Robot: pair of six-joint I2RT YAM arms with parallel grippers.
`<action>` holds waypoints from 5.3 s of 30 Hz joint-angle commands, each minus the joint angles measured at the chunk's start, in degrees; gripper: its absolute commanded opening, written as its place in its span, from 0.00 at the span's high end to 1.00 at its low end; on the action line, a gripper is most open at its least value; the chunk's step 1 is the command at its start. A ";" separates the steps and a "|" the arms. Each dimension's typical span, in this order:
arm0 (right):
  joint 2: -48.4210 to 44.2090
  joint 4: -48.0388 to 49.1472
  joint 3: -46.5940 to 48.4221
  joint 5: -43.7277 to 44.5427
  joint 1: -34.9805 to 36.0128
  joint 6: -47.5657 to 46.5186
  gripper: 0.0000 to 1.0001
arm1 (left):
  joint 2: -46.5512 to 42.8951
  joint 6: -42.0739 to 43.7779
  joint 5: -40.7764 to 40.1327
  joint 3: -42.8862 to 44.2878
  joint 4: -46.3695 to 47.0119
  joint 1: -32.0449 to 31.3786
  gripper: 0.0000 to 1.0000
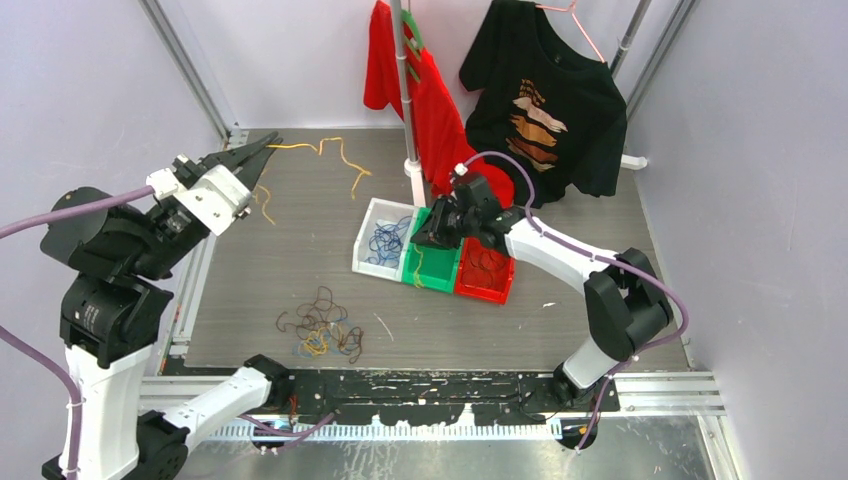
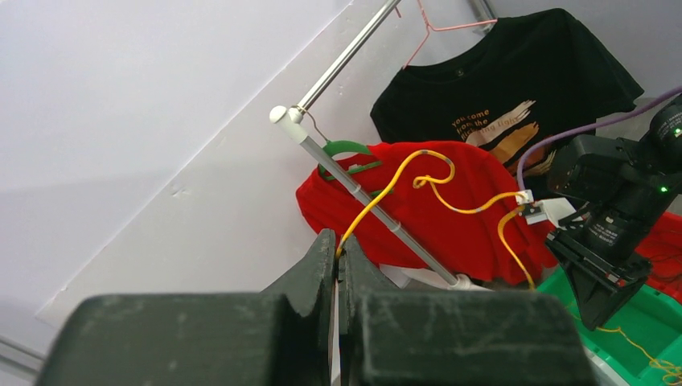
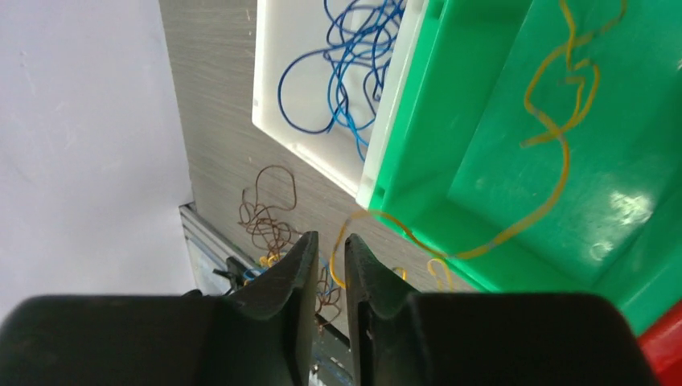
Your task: Untangle the cables
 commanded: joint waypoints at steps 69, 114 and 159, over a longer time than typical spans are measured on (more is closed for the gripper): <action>-3.04 -4.71 -2.82 8.43 15.19 -71.29 0.99 | -0.44 -1.69 -2.58 0.63 -0.88 -0.12 0.99; -3.47 13.60 -0.67 26.60 5.75 -27.01 0.51 | 2.75 -15.06 5.12 -6.57 5.26 -0.11 1.00; -37.75 13.53 -21.57 49.97 -2.88 -27.63 0.52 | 32.00 -26.81 -2.29 -24.82 22.55 -9.15 1.00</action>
